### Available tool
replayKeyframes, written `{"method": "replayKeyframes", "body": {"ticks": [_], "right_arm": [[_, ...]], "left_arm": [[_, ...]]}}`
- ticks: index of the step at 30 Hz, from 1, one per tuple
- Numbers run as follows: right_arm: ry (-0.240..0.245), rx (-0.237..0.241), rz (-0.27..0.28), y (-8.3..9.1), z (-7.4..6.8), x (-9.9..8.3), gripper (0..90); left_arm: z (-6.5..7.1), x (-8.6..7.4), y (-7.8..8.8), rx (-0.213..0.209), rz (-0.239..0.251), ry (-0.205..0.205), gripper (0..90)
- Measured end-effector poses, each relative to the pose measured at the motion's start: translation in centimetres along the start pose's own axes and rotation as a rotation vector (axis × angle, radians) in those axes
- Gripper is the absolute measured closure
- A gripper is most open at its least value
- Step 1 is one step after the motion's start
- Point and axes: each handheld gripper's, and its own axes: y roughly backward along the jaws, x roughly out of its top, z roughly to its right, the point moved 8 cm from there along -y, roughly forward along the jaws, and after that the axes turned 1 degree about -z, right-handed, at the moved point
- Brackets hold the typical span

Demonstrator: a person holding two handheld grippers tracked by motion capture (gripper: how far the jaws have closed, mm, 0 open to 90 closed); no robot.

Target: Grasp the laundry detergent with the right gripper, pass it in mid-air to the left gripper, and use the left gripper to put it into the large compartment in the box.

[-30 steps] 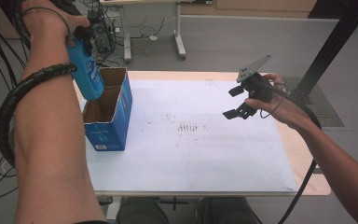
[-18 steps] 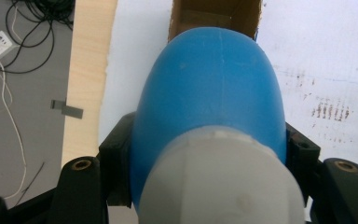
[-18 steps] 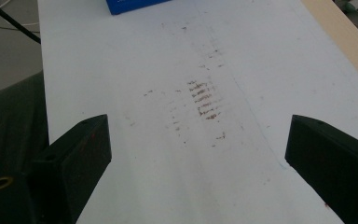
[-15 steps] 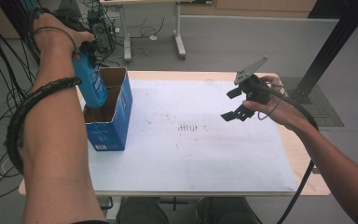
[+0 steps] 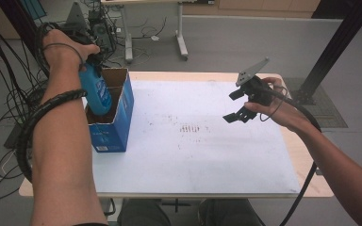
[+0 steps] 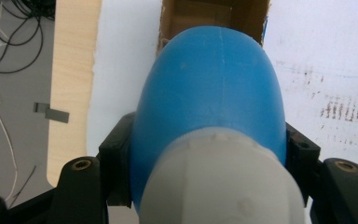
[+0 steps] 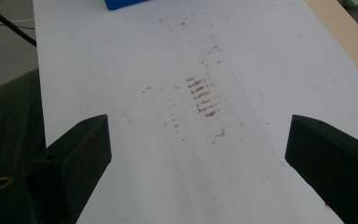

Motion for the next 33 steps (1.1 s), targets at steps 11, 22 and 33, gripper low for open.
{"method": "replayKeyframes", "body": {"ticks": [11, 22, 33], "right_arm": [[-0.001, 0.005, -0.004, -0.4, -0.1, 0.1, 7.2], [0.003, 0.005, -0.010, -0.8, -0.1, 0.1, 7.2], [0.001, 0.006, -0.011, -1.0, 0.1, -0.1, 7.3]], "left_arm": [[0.2, -0.5, -3.5, 0.012, -0.005, -0.029, 37.0], [0.4, -1.0, -6.7, 0.012, -0.012, -0.043, 37.1], [0.7, -1.2, -8.9, 0.004, -0.007, -0.057, 37.0]]}}
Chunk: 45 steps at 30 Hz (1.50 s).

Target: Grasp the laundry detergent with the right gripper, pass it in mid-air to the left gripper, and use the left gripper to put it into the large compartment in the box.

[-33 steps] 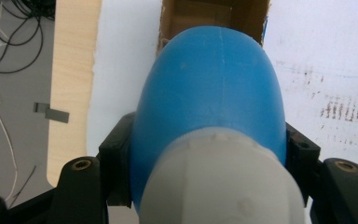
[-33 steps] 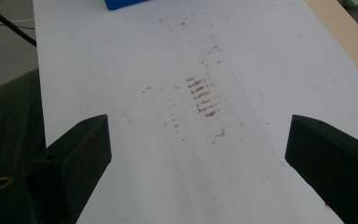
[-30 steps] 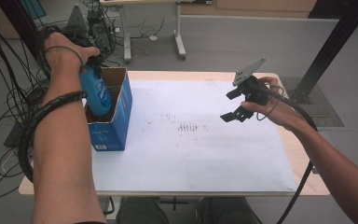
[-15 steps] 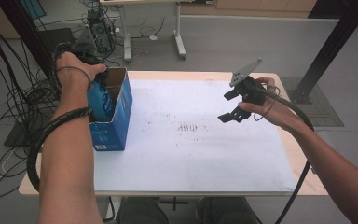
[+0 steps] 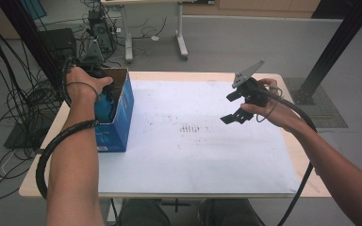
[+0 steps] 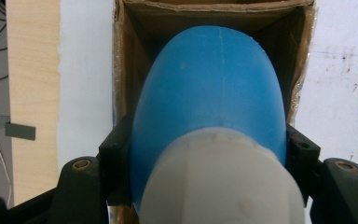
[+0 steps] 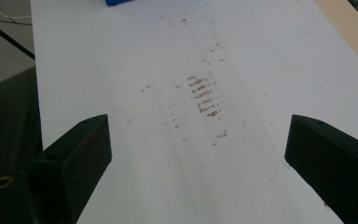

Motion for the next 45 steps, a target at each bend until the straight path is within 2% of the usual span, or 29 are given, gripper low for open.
{"method": "replayKeyframes", "body": {"ticks": [12, 15, 21, 27, 33, 45], "right_arm": [[-0.011, 0.000, 0.004, -0.1, 0.2, -0.3, 7.3], [-0.009, 0.001, 0.007, -0.2, 0.3, -0.3, 7.3], [-0.015, -0.003, 0.003, 0.0, 0.3, -0.5, 7.3], [-0.021, -0.008, 0.001, 0.0, 0.5, -0.7, 7.3], [-0.021, -0.009, -0.001, 0.0, 0.5, -0.8, 7.3], [-0.024, -0.026, -0.002, 0.7, 0.9, -0.7, 8.0]], "left_arm": [[0.1, -0.3, -1.6, 0.000, -0.002, -0.005, 37.0], [0.2, -0.3, -2.0, 0.006, -0.003, -0.019, 37.0], [0.1, -0.4, -2.6, -0.002, 0.004, -0.017, 37.0], [0.2, -0.4, -3.1, 0.004, 0.008, -0.033, 37.0], [0.1, -0.6, -3.8, 0.004, -0.005, -0.034, 37.0], [0.2, -1.0, -3.8, -0.001, -0.007, -0.038, 36.9]]}}
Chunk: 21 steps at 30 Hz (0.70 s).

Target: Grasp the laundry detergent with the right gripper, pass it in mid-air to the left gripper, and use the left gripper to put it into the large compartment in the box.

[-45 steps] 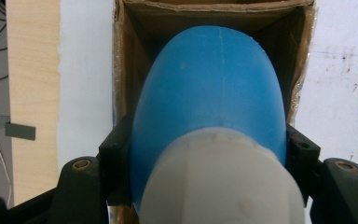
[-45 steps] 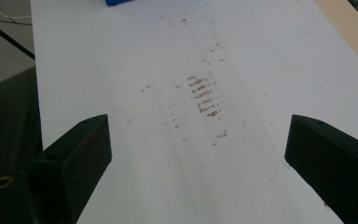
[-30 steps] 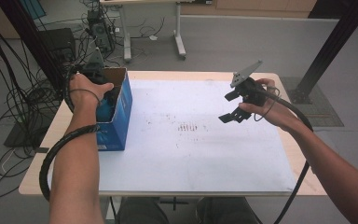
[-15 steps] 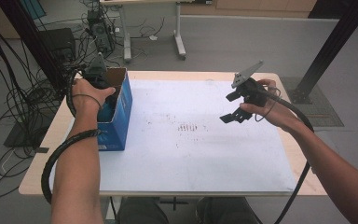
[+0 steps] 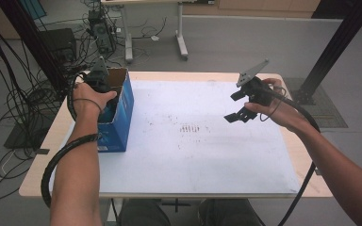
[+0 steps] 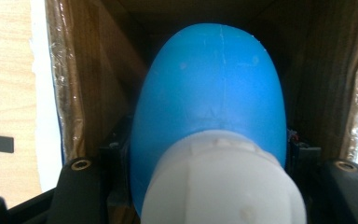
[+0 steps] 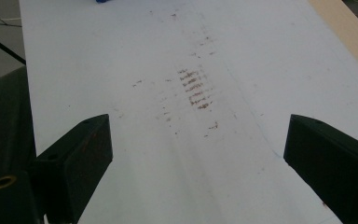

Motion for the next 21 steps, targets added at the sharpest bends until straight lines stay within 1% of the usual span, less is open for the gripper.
{"method": "replayKeyframes", "body": {"ticks": [6, 9, 13, 15, 21], "right_arm": [[-0.013, -0.005, 0.016, 0.4, 0.2, 0.4, 7.7], [-0.016, -0.004, 0.024, 0.6, 0.4, 0.5, 7.5], [-0.032, -0.010, 0.036, 0.9, 0.7, 0.6, 6.8], [-0.035, -0.008, 0.029, 0.9, 0.8, 0.5, 6.4], [-0.040, -0.011, 0.032, 1.1, 1.2, 0.6, 6.1]], "left_arm": [[0.1, 0.0, 0.0, 0.004, -0.006, -0.005, 36.9], [0.1, 0.1, -0.1, 0.003, -0.002, -0.004, 36.8], [-0.1, 0.1, -0.1, -0.002, 0.005, 0.005, 36.8], [-0.1, 0.1, -0.1, -0.003, 0.005, 0.006, 36.7], [0.0, 0.2, -0.1, -0.001, 0.001, 0.005, 36.7]]}}
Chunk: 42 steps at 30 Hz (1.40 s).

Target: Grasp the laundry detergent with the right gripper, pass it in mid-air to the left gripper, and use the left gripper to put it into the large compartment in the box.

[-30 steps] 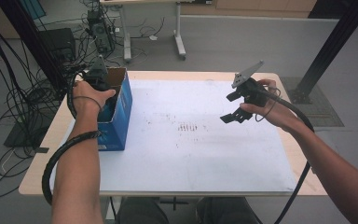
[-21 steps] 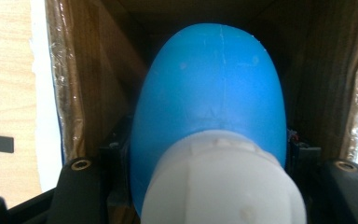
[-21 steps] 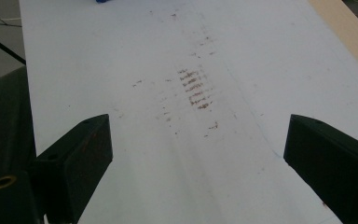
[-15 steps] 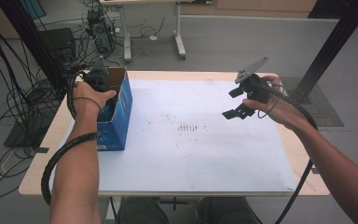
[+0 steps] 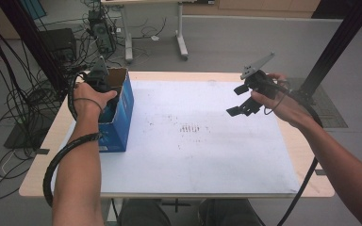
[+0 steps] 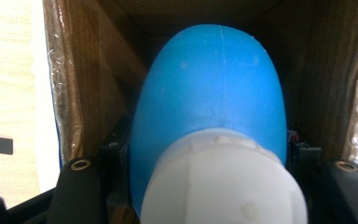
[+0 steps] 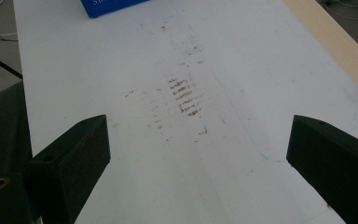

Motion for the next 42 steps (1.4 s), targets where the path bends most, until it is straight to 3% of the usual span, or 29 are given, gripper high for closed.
{"method": "replayKeyframes", "body": {"ticks": [13, 42], "right_arm": [[-0.008, -0.021, 0.004, 0.50, 0.72, 0.10, 4.7], [-0.002, -0.028, 0.000, 0.81, 0.86, 0.17, 4.9]], "left_arm": [[0.15, 0.01, 0.01, 0.008, -0.004, -0.005, 36.8], [0.24, -0.02, 0.00, 0.011, -0.003, -0.005, 36.8]]}}
